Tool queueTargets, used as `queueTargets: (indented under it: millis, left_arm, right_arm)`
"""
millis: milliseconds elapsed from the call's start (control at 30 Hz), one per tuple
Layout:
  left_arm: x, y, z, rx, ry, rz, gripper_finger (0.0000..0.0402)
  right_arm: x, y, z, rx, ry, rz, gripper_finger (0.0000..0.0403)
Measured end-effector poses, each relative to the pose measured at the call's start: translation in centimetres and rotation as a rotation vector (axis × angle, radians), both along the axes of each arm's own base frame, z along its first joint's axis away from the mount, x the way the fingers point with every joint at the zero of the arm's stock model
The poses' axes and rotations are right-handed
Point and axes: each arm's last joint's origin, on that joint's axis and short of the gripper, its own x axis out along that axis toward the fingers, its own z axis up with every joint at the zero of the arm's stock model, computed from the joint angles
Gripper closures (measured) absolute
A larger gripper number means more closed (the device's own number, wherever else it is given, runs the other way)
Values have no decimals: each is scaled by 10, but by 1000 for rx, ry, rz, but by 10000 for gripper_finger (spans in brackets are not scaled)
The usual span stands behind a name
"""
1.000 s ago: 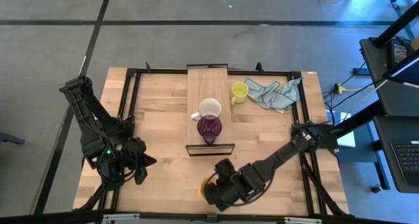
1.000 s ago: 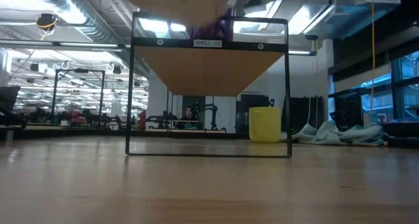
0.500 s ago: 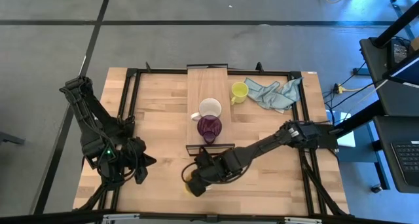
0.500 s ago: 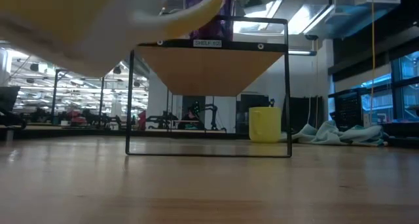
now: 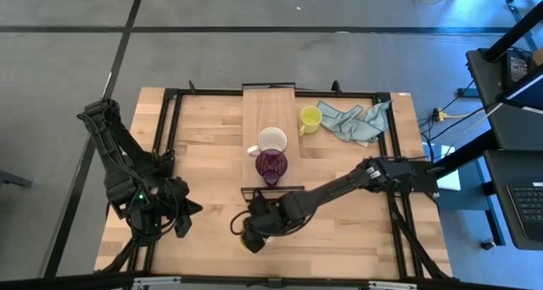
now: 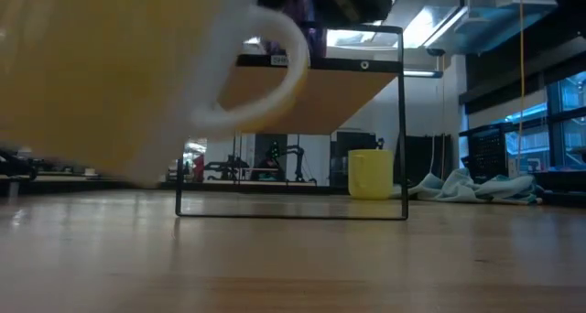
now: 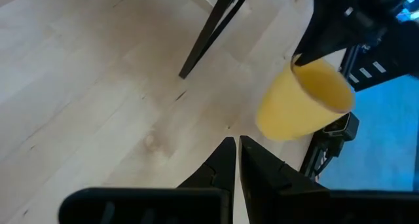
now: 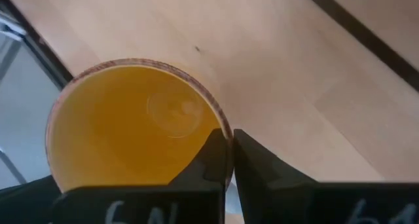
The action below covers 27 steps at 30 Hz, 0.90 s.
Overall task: Stack small to large cups/mugs on shelf
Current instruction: Put the yellow mug on the shelf
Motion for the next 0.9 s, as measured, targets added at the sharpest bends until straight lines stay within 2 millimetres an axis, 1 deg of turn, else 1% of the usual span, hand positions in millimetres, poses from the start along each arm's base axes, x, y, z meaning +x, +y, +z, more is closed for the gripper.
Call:
queueTargets:
  millis: [100, 433, 700, 900]
  left_arm:
    - [0, 0, 0, 0, 0, 1, 388]
    - [0, 0, 0, 1, 1, 1, 388]
    - [0, 0, 0, 3, 2, 0, 388]
    - [0, 0, 0, 3, 3, 0, 388]
  right_arm:
    - [2, 1, -6, 4, 10, 3, 387]
    - [3, 1, -7, -22, -6, -9, 385]
    - [4, 2, -6, -16, -14, -7, 352]
    - [4, 2, -6, -12, -17, -6, 344]
